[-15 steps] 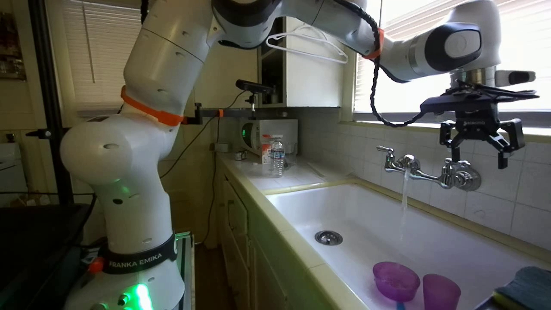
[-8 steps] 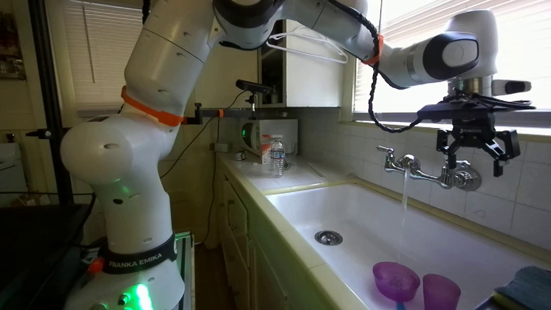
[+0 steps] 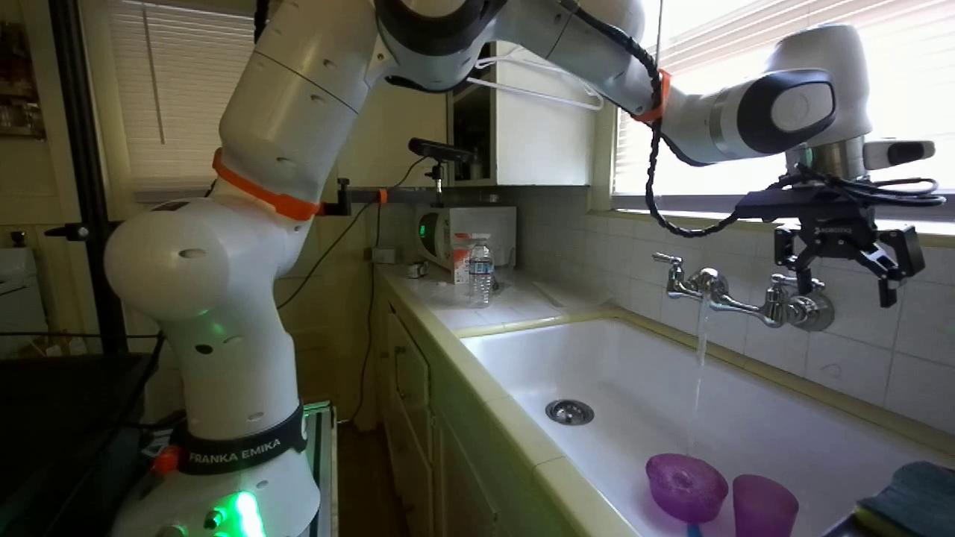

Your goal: Open and close the tap

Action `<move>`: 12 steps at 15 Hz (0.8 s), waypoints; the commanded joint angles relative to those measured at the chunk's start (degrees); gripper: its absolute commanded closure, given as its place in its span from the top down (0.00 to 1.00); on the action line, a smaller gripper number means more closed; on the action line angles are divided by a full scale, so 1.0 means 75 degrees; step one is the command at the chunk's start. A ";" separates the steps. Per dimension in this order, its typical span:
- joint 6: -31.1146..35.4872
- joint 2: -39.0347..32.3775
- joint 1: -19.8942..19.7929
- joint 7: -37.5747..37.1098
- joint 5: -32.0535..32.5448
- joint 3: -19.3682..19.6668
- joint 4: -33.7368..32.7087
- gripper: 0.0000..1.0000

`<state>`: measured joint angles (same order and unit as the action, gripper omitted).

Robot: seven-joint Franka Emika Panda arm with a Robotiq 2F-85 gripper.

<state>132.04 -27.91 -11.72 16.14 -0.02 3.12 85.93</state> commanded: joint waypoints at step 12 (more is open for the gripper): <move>0.0838 -0.0434 -0.0104 -0.0242 -0.0637 -0.0120 -0.0332 1.00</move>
<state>136.11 -29.50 -12.21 15.64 -3.20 3.10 85.58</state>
